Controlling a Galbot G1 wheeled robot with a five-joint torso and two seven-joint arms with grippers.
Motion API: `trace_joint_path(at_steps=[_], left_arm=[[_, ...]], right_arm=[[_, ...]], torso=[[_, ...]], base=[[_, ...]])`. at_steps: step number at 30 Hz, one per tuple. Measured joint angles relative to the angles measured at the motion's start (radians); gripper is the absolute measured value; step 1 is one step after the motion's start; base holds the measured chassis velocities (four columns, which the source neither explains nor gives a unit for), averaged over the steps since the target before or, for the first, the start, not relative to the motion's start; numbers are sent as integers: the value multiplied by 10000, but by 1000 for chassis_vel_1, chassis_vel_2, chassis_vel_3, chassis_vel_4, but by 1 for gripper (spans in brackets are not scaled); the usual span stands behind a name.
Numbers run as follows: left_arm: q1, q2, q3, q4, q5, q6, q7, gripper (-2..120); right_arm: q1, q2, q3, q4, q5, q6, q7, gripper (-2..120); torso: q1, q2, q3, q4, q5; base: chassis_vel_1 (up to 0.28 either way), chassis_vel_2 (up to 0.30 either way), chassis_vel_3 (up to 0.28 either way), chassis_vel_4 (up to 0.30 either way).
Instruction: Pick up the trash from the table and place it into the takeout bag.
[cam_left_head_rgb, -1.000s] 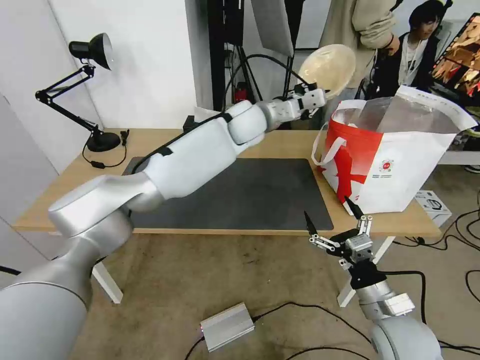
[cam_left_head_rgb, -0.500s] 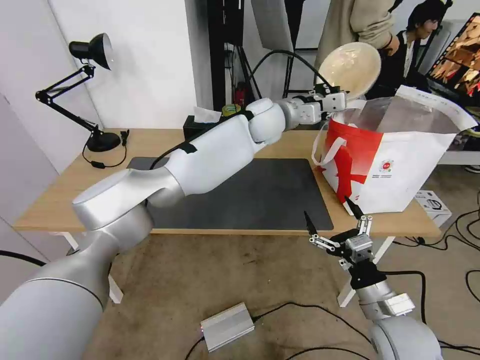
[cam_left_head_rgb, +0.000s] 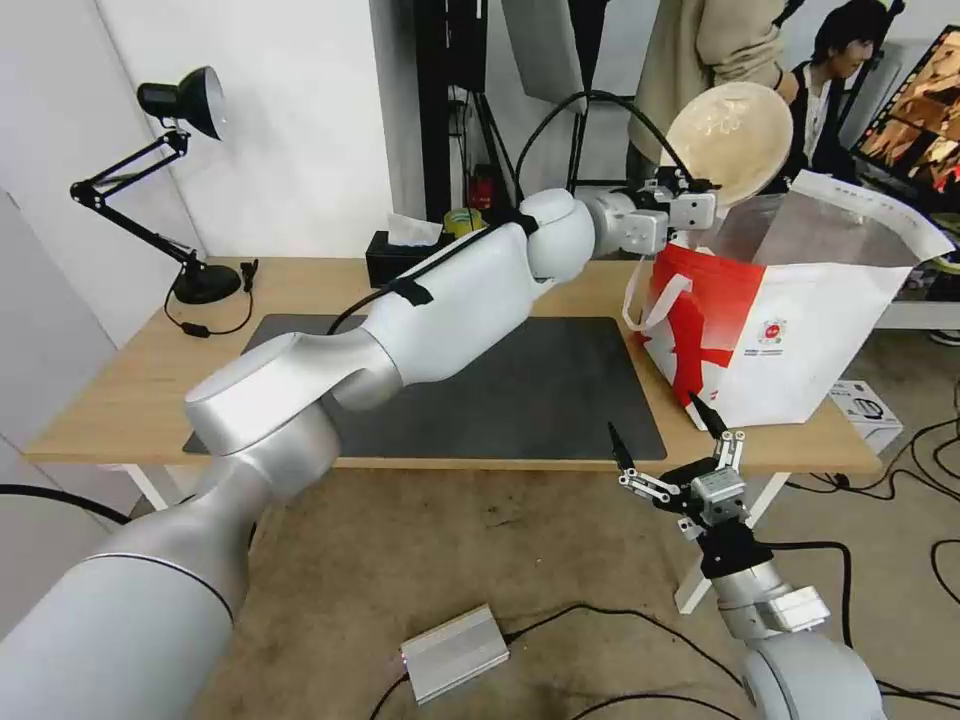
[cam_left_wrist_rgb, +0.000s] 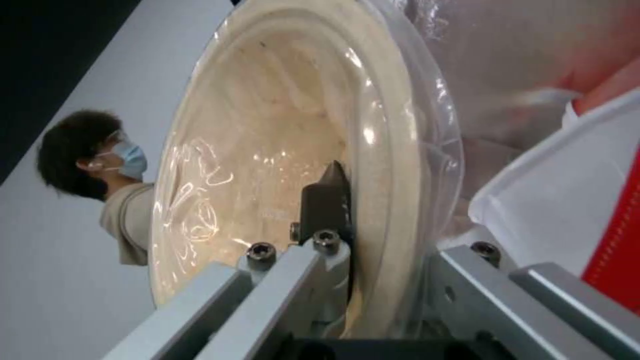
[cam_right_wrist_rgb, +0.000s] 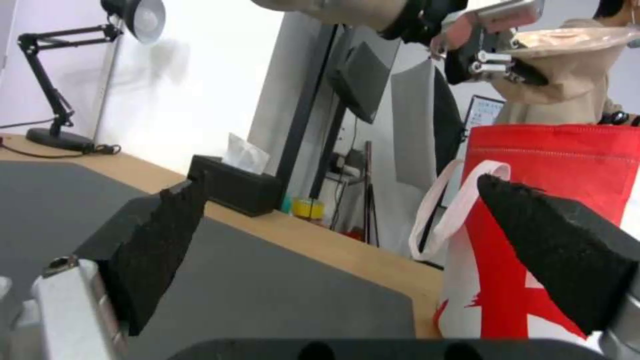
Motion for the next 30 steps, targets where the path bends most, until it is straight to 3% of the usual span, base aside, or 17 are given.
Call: trace_joint_path(at_steps=[18,30], left_arm=[[-309,12,564,256,577,-157,961,1],[-484,8,1156,351,669,-262,1226,1]], right_arm=[[0,0,0,-1,0,0,0,100],[0,0,0,0,0,0,0,100]], torso=[[0,0,0,0,0],[0,0,0,0,0]], base=[[0,0,0,0],[0,0,0,0]])
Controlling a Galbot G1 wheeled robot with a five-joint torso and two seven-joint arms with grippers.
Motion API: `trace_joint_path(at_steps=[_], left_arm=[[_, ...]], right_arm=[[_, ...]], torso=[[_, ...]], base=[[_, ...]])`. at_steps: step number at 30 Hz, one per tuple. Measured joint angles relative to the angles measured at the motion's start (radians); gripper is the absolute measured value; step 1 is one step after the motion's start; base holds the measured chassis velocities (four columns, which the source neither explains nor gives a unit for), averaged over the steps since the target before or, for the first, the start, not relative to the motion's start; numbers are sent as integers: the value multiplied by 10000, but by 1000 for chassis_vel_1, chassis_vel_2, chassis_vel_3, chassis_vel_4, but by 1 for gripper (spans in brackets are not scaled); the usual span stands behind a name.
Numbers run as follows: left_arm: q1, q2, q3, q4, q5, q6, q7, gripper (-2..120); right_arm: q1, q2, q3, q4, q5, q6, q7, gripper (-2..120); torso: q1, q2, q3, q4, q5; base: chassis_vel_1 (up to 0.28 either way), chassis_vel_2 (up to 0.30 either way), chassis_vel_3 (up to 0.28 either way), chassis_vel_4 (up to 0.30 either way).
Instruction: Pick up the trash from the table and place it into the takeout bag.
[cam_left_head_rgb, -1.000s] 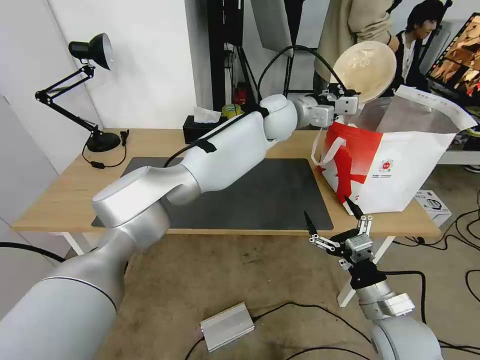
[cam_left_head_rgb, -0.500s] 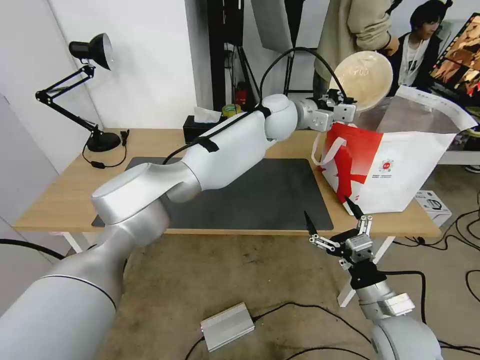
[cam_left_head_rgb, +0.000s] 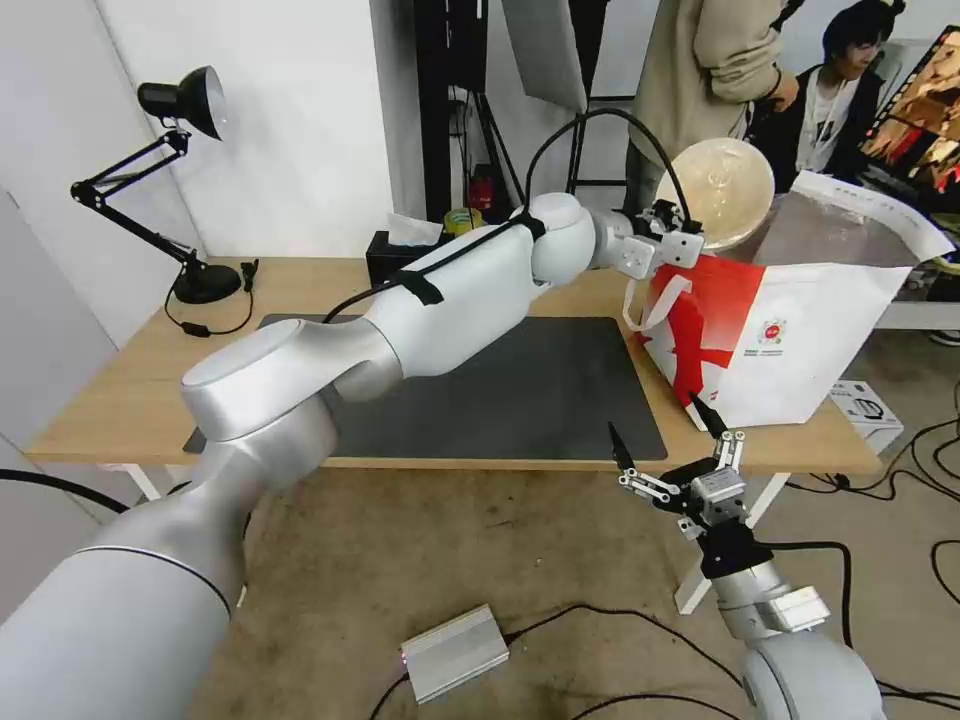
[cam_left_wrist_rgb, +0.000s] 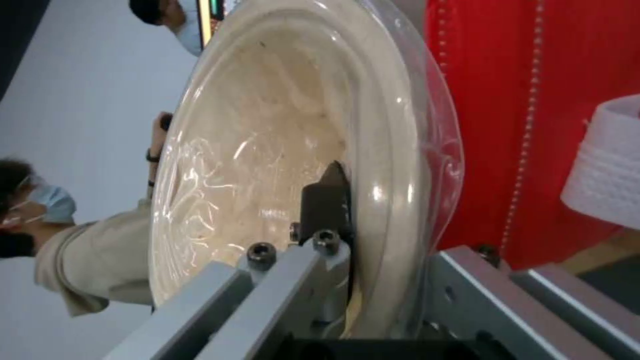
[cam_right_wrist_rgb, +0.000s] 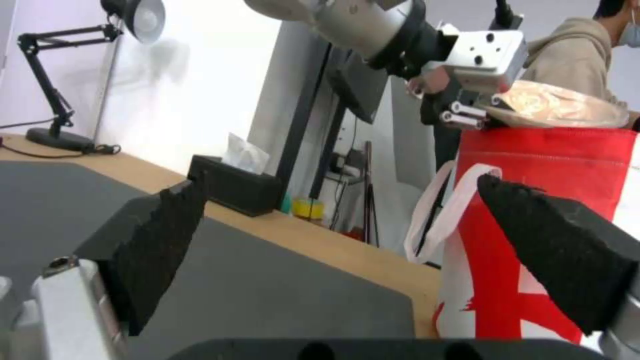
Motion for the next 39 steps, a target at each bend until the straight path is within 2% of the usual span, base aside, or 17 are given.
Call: trace_joint_path(at_steps=[25,36,37,39], left_arm=[[-259,-13,389,136,-46,134,408,1],[-574,-23,635,173,-27,102,680,32],[-630,-24,687,202,-30,89,700,38],[-668,-24,724,213,-40,80,711,41]], right_arm=[[0,0,0,0,0,0,0,100],[1,0,0,0,0,0,0,100],[0,0,0,0,0,0,0,100],[0,0,0,0,0,0,0,100]], torso=[[0,0,0,0,0],[0,0,0,0,0],[0,0,0,0,0],[0,0,0,0,0]], base=[[0,0,0,0],[0,0,0,0],[0,0,0,0],[0,0,0,0]])
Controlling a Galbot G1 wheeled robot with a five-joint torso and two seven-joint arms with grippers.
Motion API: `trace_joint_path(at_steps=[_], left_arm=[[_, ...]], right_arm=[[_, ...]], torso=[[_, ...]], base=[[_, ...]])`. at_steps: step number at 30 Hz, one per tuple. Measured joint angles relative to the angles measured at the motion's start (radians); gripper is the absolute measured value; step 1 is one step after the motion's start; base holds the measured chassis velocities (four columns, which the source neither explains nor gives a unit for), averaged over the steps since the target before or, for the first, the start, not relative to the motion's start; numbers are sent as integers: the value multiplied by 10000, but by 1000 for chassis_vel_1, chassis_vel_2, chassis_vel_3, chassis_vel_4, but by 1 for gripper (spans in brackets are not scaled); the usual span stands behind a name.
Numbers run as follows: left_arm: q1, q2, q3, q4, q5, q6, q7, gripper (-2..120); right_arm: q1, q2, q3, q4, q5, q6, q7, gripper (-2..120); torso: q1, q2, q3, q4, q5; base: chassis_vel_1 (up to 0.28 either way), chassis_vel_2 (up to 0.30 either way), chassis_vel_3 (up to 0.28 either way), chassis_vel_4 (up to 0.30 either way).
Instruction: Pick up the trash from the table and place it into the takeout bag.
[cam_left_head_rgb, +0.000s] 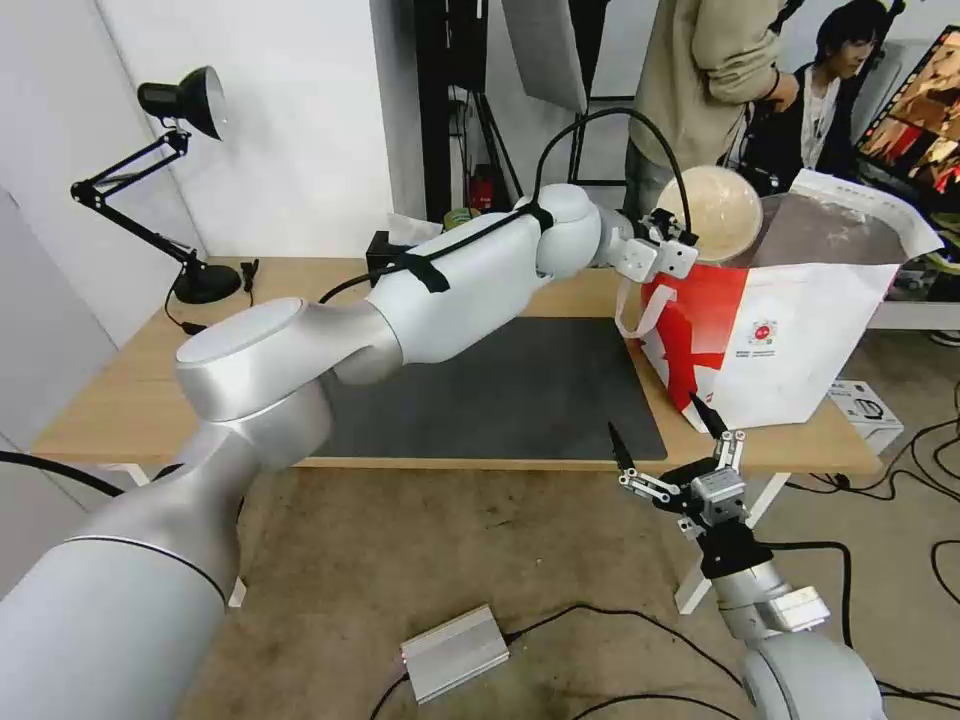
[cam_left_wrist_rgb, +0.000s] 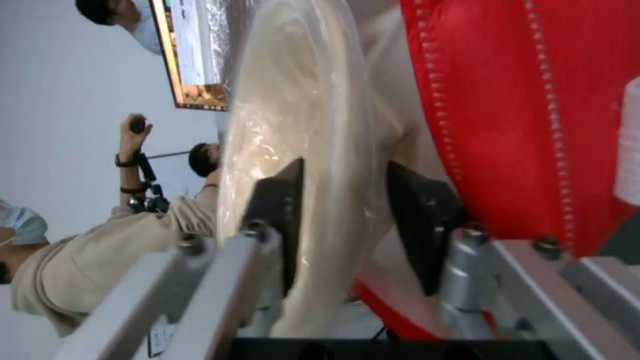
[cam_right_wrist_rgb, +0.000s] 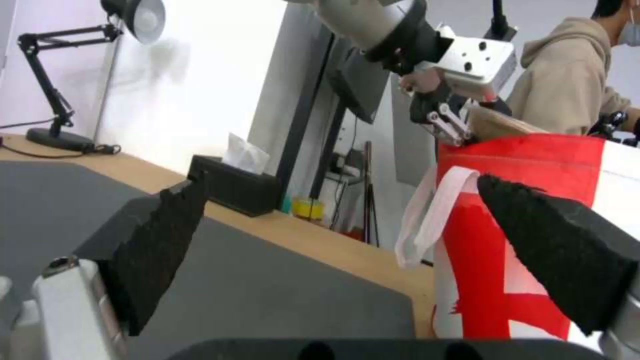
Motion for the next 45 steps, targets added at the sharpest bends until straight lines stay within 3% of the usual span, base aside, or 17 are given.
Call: trace_joint_path(at_steps=[18,27,37,45], left_arm=[[-131,-5,120,-4,-18,-65,106,94],[-104,-5,42,-23,-4,-66,14,100],[-71,-4,-65,-11,156,-72,-587,100],[1,-2,-144,81,498,-59,-1825,100]], right_arm=[[0,0,0,0,0,0,0,100],[0,0,0,0,0,0,0,100],[0,0,0,0,0,0,0,100],[0,0,0,0,0,0,0,100]], torso=[[0,0,0,0,0],[0,0,0,0,0],[0,-1,0,0,0],[0,0,0,0,0]], base=[[0,0,0,0],[0,0,0,0],[0,0,0,0],[0,0,0,0]])
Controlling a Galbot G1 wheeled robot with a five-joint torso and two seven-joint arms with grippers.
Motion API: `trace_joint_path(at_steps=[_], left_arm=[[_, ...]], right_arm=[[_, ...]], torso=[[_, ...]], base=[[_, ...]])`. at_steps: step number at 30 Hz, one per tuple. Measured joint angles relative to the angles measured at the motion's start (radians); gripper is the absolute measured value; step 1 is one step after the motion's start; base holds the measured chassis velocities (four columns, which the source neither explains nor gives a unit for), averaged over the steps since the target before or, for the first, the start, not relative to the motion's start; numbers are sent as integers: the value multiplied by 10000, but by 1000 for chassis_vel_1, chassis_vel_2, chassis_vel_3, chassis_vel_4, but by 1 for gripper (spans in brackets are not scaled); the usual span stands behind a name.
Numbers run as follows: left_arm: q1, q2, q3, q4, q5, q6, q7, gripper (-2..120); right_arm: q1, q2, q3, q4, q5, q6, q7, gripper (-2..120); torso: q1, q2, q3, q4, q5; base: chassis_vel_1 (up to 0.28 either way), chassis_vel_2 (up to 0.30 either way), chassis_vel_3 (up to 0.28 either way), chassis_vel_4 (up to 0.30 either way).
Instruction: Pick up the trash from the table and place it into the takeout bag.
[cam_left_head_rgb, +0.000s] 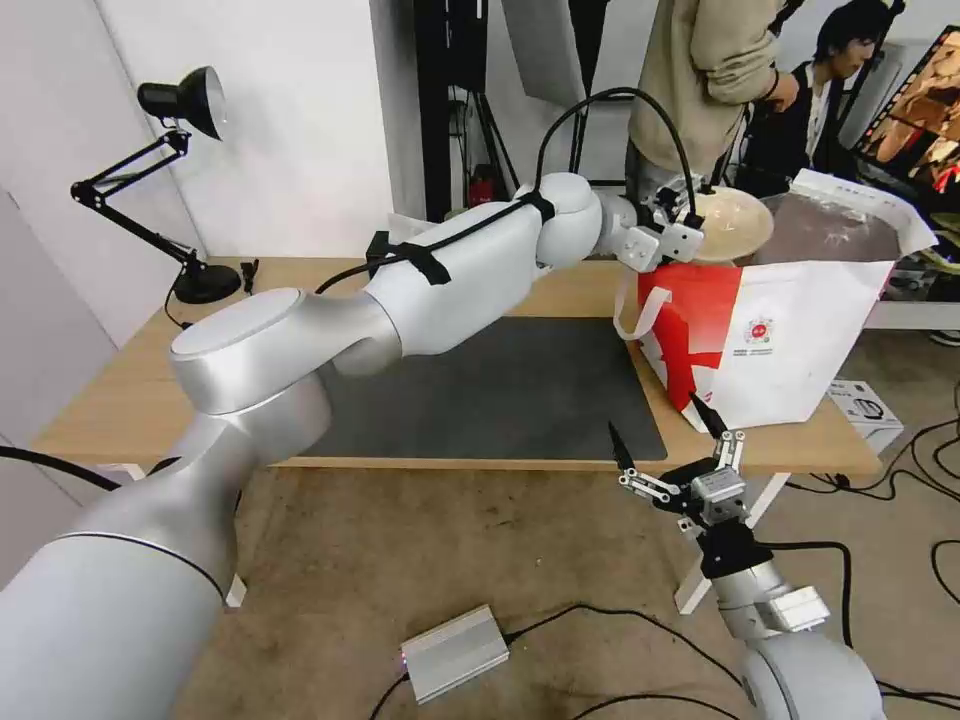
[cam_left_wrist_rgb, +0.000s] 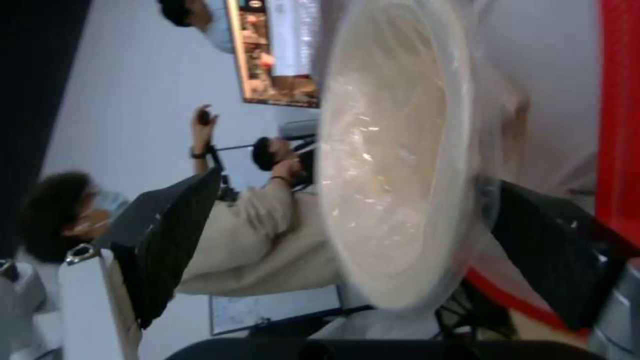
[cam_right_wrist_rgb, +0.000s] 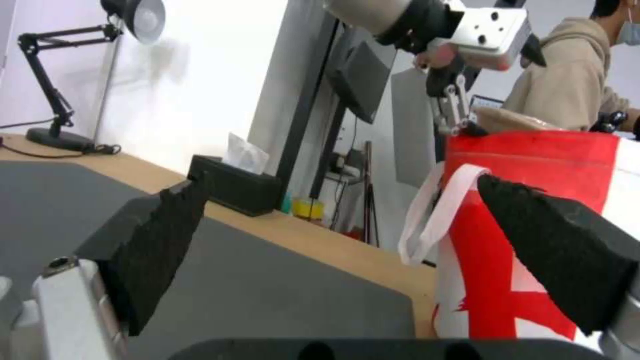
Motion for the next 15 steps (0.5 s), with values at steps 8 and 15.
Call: trace_joint_path(at_steps=[8,15], left_arm=[[62,2,-184,91,85,33,-1069,100],[169,5,-339,132,197,46,-1614,100]], right_arm=[[0,0,0,0,0,1,0,100],[0,0,0,0,0,1,0,100]], torso=[[0,0,0,0,0],[0,0,0,0,0]], base=[[0,0,0,0],[0,0,0,0]])
